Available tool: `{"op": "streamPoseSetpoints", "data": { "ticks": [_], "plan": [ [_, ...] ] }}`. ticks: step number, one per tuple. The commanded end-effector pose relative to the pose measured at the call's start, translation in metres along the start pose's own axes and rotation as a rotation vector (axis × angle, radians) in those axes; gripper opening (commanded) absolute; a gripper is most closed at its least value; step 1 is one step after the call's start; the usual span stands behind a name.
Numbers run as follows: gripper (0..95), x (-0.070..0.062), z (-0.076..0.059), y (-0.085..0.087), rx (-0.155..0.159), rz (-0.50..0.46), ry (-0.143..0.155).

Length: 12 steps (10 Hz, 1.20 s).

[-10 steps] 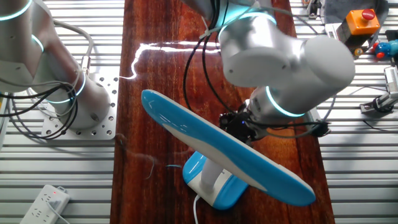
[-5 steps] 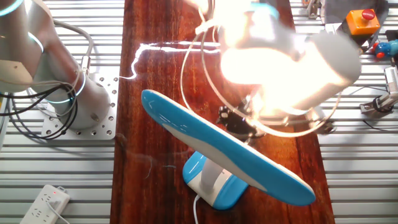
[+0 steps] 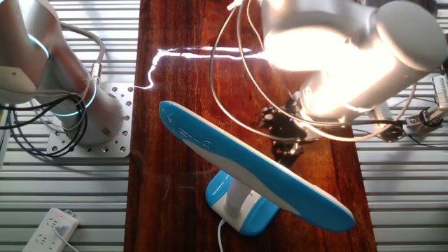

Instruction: Turn on the desk lamp by pressing the button

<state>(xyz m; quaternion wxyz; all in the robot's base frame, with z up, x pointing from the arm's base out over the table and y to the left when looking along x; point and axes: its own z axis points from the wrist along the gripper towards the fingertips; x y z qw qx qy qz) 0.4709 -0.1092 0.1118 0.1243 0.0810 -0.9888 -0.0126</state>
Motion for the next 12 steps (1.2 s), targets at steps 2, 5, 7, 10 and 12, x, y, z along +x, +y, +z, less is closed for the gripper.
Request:
{"op": "streamPoseSetpoints", "data": {
  "ticks": [2,5,7,10,12],
  "plan": [
    [19.0,-0.035,-0.027,0.034,-0.033,0.075,-0.086],
    [0.0,-0.065,-0.048,0.061,-0.038,0.077,-0.122],
    [0.0,-0.082,-0.057,0.072,-0.037,0.078,-0.156],
    [0.0,-0.103,-0.06,0.09,-0.032,0.122,-0.211],
    [0.0,-0.116,-0.057,0.103,-0.043,0.122,-0.191]
  ]
}}
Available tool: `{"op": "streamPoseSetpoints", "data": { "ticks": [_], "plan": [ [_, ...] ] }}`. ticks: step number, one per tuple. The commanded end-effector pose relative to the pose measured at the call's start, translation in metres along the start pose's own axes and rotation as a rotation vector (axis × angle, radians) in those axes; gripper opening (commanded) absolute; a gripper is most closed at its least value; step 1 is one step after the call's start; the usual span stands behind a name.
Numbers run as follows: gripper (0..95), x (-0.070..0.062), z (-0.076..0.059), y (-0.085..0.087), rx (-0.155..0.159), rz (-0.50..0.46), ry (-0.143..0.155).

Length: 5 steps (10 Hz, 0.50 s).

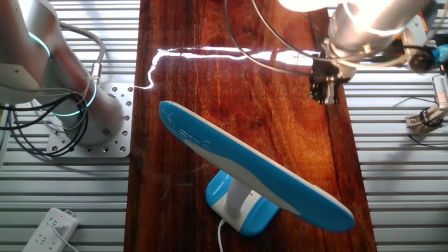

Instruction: Turn on the desk lamp by pressing the button

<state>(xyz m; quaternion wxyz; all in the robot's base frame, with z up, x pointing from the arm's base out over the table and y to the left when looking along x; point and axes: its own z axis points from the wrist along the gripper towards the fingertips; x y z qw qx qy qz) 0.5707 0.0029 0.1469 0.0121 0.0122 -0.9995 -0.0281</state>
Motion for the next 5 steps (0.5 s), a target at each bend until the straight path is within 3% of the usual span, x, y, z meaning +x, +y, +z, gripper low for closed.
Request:
{"op": "streamPoseSetpoints", "data": {
  "ticks": [1,5],
  "plan": [
    [0.0,-0.0102,0.0044,0.0092,-0.007,-0.016,0.051],
    [0.0,-0.0102,0.0045,0.0093,-0.004,-0.007,0.046]
  ]
}}
